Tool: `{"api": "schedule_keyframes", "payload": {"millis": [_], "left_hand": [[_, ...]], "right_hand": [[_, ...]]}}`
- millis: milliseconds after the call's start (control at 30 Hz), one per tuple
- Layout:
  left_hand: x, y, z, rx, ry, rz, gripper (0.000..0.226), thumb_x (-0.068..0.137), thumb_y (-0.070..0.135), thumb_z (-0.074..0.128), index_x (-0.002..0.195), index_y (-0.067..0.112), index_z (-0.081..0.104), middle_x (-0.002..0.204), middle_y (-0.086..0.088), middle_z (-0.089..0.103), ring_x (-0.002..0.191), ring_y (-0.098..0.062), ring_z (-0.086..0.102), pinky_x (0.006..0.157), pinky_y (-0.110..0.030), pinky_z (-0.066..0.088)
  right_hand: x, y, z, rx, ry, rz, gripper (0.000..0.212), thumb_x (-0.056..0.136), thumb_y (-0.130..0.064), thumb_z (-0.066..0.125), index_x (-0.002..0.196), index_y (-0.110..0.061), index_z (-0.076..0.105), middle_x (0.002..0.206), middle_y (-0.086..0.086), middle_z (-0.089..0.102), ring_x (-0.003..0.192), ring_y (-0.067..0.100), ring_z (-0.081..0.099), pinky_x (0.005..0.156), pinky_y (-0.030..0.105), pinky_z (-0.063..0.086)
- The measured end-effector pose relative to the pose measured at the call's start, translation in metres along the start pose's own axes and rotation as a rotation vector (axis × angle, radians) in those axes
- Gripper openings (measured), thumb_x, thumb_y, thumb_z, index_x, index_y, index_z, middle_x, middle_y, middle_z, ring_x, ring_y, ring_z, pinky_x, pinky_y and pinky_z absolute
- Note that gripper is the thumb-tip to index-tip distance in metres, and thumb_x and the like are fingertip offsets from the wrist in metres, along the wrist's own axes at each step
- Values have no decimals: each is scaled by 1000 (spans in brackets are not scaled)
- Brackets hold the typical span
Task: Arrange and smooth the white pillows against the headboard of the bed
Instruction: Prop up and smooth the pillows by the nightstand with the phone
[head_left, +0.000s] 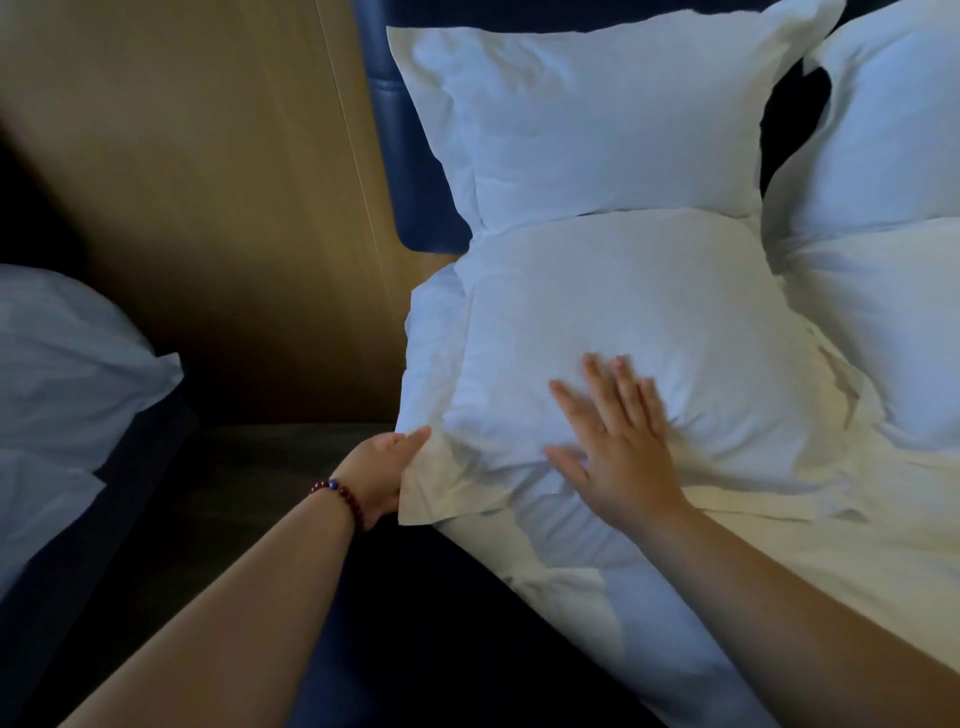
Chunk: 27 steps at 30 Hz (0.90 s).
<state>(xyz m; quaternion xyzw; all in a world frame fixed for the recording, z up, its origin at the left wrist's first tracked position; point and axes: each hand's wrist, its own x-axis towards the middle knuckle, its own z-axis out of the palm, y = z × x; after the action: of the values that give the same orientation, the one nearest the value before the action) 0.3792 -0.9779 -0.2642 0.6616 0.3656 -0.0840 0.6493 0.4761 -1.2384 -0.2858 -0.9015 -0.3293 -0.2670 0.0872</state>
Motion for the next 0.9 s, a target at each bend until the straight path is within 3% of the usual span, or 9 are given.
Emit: {"api": "schedule_keyframes", "payload": {"millis": [133, 300, 367, 467, 567, 667, 800, 900], "left_hand": [[-6, -8, 0, 33, 25, -13, 27, 92, 29, 64, 108, 7, 67, 99, -10, 74, 94, -27, 71, 89, -47, 56], [-12, -11, -3, -98, 53, -34, 21, 93, 25, 63, 106, 8, 65, 107, -12, 69, 97, -28, 67, 80, -43, 58], [-17, -10, 4, -117, 18, -61, 21, 91, 22, 64, 105, 7, 63, 106, -12, 68, 95, -26, 66, 70, -37, 60], [-23, -13, 12, -137, -36, -127, 23, 89, 18, 67, 108, 6, 62, 112, -12, 64, 98, -25, 64, 61, -32, 60], [-26, -15, 10, -187, -29, -130, 30, 87, 18, 69, 114, 6, 60, 122, -14, 60, 108, -29, 62, 60, -32, 59], [-28, -15, 6, -261, -11, -133, 29, 90, 18, 65, 116, 7, 58, 121, -14, 59, 109, -30, 60, 64, -35, 60], [-32, -18, 7, -313, 81, -98, 12, 92, 13, 62, 102, 7, 58, 109, -14, 62, 95, -26, 64, 65, -34, 55], [-37, -17, 10, -327, 165, -74, 6, 94, 12, 61, 92, 7, 57, 99, -11, 60, 84, -23, 63, 65, -33, 55]], "right_hand": [[-52, 14, 0, 72, -55, -127, 68, 88, -65, 50, 140, -22, 52, 159, 8, 28, 148, 30, 20, 116, 54, 23], [-69, 31, -5, 162, -40, -96, 50, 83, -47, 68, 125, -20, 64, 150, 10, 43, 141, 28, 37, 109, 47, 35], [-69, 29, -5, 157, -27, -41, 45, 80, -47, 65, 117, -23, 66, 132, 7, 56, 123, 30, 53, 97, 44, 42], [-70, 30, -2, 162, -45, 9, 41, 80, -47, 59, 113, -24, 68, 109, 1, 60, 102, 27, 58, 84, 41, 44], [-67, 31, 3, 152, -28, 38, 34, 86, -43, 55, 109, -23, 70, 105, 0, 62, 99, 26, 57, 80, 41, 46], [-65, 32, 5, 153, 54, 32, 23, 90, -31, 52, 90, -20, 72, 95, 0, 66, 91, 29, 62, 77, 41, 46], [-71, 39, -11, 183, 135, 22, 20, 92, -20, 50, 84, -13, 67, 87, 4, 65, 86, 30, 63, 78, 42, 47], [-82, 38, -19, 218, 43, -52, 22, 94, -22, 47, 83, -14, 64, 86, 2, 63, 83, 27, 60, 76, 40, 45]]}}
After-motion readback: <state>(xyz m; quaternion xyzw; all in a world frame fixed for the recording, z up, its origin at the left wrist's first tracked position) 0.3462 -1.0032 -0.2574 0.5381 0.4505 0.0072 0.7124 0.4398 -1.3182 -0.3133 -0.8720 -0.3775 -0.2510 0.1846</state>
